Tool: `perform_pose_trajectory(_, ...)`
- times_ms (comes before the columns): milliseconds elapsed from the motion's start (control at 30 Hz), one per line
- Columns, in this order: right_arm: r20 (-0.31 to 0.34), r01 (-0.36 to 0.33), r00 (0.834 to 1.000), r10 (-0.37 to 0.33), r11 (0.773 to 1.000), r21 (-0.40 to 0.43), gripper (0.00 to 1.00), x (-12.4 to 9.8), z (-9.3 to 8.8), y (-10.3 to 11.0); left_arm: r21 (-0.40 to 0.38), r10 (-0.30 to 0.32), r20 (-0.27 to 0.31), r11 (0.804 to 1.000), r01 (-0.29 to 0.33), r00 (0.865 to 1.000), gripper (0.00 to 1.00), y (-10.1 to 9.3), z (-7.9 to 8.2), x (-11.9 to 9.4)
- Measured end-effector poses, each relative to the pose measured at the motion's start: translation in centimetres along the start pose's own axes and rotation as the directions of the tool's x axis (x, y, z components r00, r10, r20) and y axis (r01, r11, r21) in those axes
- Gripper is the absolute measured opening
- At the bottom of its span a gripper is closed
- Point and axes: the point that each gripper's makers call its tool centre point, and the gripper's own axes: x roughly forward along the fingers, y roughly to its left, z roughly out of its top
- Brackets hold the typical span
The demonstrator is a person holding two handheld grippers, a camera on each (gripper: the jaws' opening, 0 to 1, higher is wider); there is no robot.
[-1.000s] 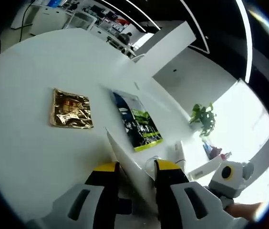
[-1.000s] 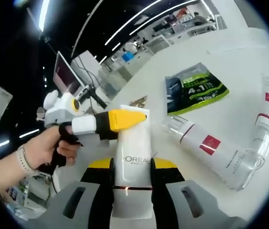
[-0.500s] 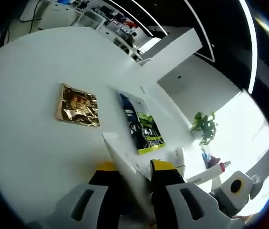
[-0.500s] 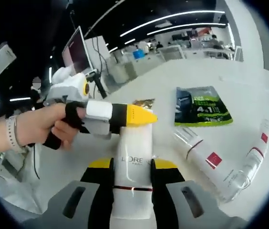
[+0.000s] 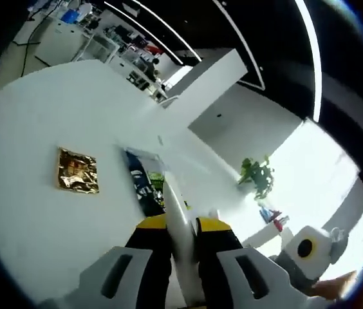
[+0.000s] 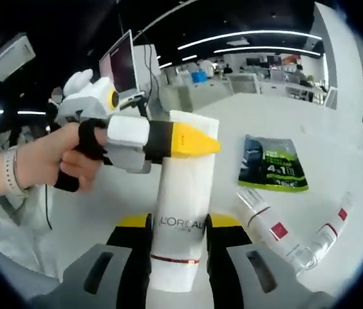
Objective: Arrange the skincare products in the storage area until every visible bottle or jar stands upright without overlapping.
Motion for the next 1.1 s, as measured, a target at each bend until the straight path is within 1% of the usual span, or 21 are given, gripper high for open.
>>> perform_pose_trajectory(67,0.007,-0.022,1.0,0.022,1.0,0.002,0.32,-0.2,0.0,0.2,0.067,-0.028,-0.001,0.997,0.028,1.0,0.07,-0.7,0.2,-0.1)
perform_pose_trajectory(100,0.009,-0.033,0.999,0.033,0.999,-0.001,0.32,-0.4,0.1,0.3,0.072,-0.029,-0.01,0.997,0.03,1.0,0.07,-0.6,0.2,-0.1)
perform_pose_trajectory(167,0.026,-0.049,0.998,0.049,0.999,-0.018,0.32,-0.8,0.4,0.5,0.152,-0.078,-0.003,0.985,0.078,0.997,0.07,-1.4,0.5,-0.2)
perform_pose_trajectory(200,0.03,-0.055,0.998,0.056,0.998,-0.023,0.31,-0.9,0.5,0.5,0.153,-0.082,-0.01,0.985,0.082,0.997,0.07,-1.6,0.5,-0.4)
perform_pose_trajectory(267,0.042,-0.071,0.996,0.072,0.997,-0.028,0.31,-1.1,0.5,0.6,0.245,-0.125,-0.008,0.962,0.123,0.992,0.07,-2.5,0.6,-0.5)
perform_pose_trajectory(300,0.045,-0.076,0.996,0.077,0.996,-0.036,0.31,-1.2,0.6,0.7,0.232,-0.129,-0.012,0.964,0.128,0.992,0.07,-2.7,0.5,-0.6)
perform_pose_trajectory(333,0.052,-0.084,0.995,0.086,0.995,-0.043,0.31,-1.4,0.6,0.8,0.299,-0.178,-0.016,0.938,0.175,0.984,0.07,-3.6,0.5,-0.8)
perform_pose_trajectory(400,0.053,-0.092,0.994,0.095,0.994,-0.056,0.31,-1.8,0.6,1.3,0.291,-0.185,-0.034,0.938,0.187,0.982,0.06,-4.0,0.1,-1.2)
perform_pose_trajectory(533,0.082,-0.083,0.993,0.09,0.993,-0.082,0.31,-2.2,0.4,2.0,0.356,-0.221,-0.042,0.908,0.221,0.974,0.07,-4.6,-0.3,-1.9)
perform_pose_trajectory(567,0.088,-0.083,0.992,0.09,0.993,-0.088,0.31,-2.4,0.3,2.1,0.375,-0.23,-0.045,0.898,0.23,0.972,0.07,-4.8,-0.4,-2.1)
perform_pose_trajectory(600,0.094,-0.081,0.991,0.09,0.992,-0.096,0.31,-2.6,0.3,2.2,0.404,-0.25,-0.045,0.881,0.246,0.967,0.07,-5.4,-0.5,-2.3)
perform_pose_trajectory(633,0.098,-0.079,0.991,0.089,0.992,-0.104,0.3,-2.6,0.3,2.2,0.395,-0.248,-0.046,0.885,0.246,0.968,0.07,-5.6,-0.8,-2.6)
perform_pose_trajectory(700,0.102,-0.082,0.99,0.093,0.99,-0.111,0.3,-2.8,0.1,2.4,0.434,-0.266,-0.05,0.862,0.261,0.963,0.07,-6.7,-1.4,-3.0)
perform_pose_trajectory(733,0.108,-0.08,0.99,0.093,0.989,-0.123,0.3,-2.9,0.1,2.5,0.439,-0.274,-0.048,0.858,0.267,0.961,0.07,-6.8,-1.4,-3.2)
perform_pose_trajectory(767,0.11,-0.081,0.989,0.094,0.989,-0.124,0.3,-2.9,0.0,2.6,0.462,-0.287,-0.045,0.843,0.275,0.957,0.07,-7.1,-1.6,-3.5)
perform_pose_trajectory(800,0.111,-0.082,0.989,0.096,0.989,-0.125,0.29,-3.0,-0.1,2.7,0.47,-0.303,-0.044,0.835,0.287,0.952,0.07,-7.1,-1.5,-3.7)
perform_pose_trajectory(833,0.113,-0.08,0.989,0.095,0.988,-0.133,0.29,-3.0,-0.1,2.8,0.464,-0.304,-0.044,0.837,0.289,0.952,0.06,-7.0,-1.5,-3.8)
perform_pose_trajectory(867,0.116,-0.075,0.989,0.093,0.986,-0.146,0.29,-3.1,-0.1,2.9,0.474,-0.309,-0.044,0.831,0.292,0.95,0.06,-7.5,-1.8,-4.0)
perform_pose_trajectory(933,0.124,-0.076,0.988,0.095,0.985,-0.153,0.28,-3.4,-0.3,3.0,0.51,-0.336,-0.05,0.801,0.314,0.94,0.06,-8.5,-2.4,-4.4)
perform_pose_trajectory(1033,0.13,-0.081,0.986,0.103,0.983,-0.164,0.28,-3.8,-0.4,3.4,0.518,-0.355,-0.06,0.788,0.333,0.933,0.06,-8.5,-2.6,-4.8)
perform_pose_trajectory(1100,0.12,-0.087,0.987,0.11,0.98,-0.18,0.28,-3.9,-0.6,3.7,0.543,-0.371,-0.061,0.767,0.343,0.927,0.07,-8.8,-2.9,-5.2)
